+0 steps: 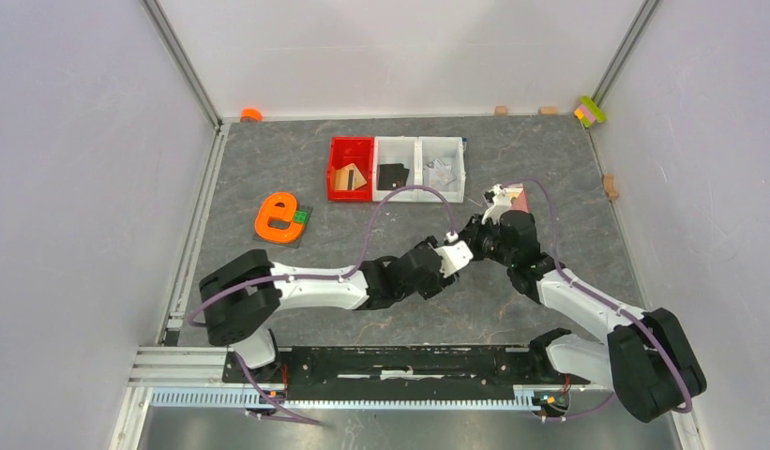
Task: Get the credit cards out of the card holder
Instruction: Open the card holder at the center of the board.
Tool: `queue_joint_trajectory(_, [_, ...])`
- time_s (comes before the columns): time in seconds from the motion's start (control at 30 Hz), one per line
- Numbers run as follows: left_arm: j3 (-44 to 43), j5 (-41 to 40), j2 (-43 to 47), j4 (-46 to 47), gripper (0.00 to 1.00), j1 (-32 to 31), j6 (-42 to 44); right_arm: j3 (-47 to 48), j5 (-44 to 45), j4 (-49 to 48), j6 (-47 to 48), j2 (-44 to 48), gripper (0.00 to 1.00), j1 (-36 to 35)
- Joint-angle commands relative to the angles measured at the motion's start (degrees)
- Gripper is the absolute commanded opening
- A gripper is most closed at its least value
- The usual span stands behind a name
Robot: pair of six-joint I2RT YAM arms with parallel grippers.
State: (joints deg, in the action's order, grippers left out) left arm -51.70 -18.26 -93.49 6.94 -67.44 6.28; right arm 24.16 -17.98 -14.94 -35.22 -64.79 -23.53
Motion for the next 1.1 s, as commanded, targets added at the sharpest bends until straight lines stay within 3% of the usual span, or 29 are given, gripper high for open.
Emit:
queue_joint_trajectory(0.0, [-5.5,-2.7,-3.4,-2.4,0.7,-0.7,3.4,3.8,8.8,5.9,1.3,0.6,0.19,-0.1])
queue_joint_trajectory(0.03, [-6.3,-2.3,-3.9,-3.4,0.7,-0.7,3.0,4.1,11.6,7.3,1.3,1.1,0.21,-0.1])
queue_joint_trajectory(0.17, [-8.3,-1.4,-6.0,-4.3,0.75,-0.7,2.5,4.6,23.0,12.9,0.2,4.4,0.54,-0.1])
queue_joint_trajectory(0.27, [-11.6,-1.2,-8.8,-5.5,0.8,-0.8,2.7,3.5,33.3,17.3,-2.5,8.5,0.84,0.0])
queue_joint_trajectory(0.37, [-15.7,-0.3,-12.4,-8.2,0.84,-0.8,2.3,1.9,42.4,19.8,-4.5,13.3,0.96,0.2])
queue_joint_trajectory(0.7, [-20.3,-1.3,-17.1,-12.7,0.89,-0.9,0.1,-6.7,57.7,20.5,-11.6,33.9,0.98,0.6])
queue_joint_trajectory(0.93, [-26.1,-4.1,-22.4,-18.7,0.84,-0.6,-1.6,-10.3,59.3,17.9,-12.1,41.6,0.98,0.7])
queue_joint_trajectory(1.03, [-28.0,-2.0,-23.7,-21.3,0.76,0.3,-3.4,-10.0,59.0,18.1,-12.0,40.7,0.98,0.6])
queue_joint_trajectory(1.07, [-28.6,0.1,-23.9,-22.4,0.67,1.1,-4.6,-9.8,59.0,18.3,-12.0,40.2,0.98,0.6])
